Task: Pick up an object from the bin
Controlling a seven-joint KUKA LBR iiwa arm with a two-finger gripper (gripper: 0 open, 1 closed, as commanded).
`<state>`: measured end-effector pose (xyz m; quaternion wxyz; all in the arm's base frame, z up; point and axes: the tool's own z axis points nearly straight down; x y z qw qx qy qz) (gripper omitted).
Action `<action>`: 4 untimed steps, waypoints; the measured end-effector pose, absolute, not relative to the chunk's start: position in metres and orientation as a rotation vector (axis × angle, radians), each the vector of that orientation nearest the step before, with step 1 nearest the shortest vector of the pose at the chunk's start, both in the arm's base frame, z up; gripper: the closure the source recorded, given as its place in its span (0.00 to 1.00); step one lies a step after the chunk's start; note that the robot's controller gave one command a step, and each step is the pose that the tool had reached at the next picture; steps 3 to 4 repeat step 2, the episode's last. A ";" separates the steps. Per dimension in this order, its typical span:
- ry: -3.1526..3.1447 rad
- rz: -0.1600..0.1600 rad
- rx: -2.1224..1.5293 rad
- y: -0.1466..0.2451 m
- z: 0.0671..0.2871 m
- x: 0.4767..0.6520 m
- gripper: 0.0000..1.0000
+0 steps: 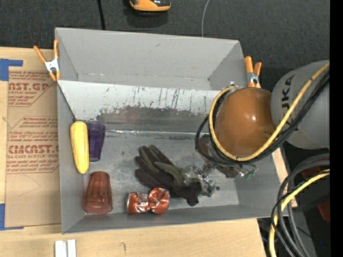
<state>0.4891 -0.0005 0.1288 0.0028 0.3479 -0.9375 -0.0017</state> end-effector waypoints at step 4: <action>-2.941 -0.001 1.112 -0.002 0.286 0.494 1.00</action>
Offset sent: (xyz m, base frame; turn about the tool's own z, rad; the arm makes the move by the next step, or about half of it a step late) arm 0.0040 -0.0030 0.1576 -0.0131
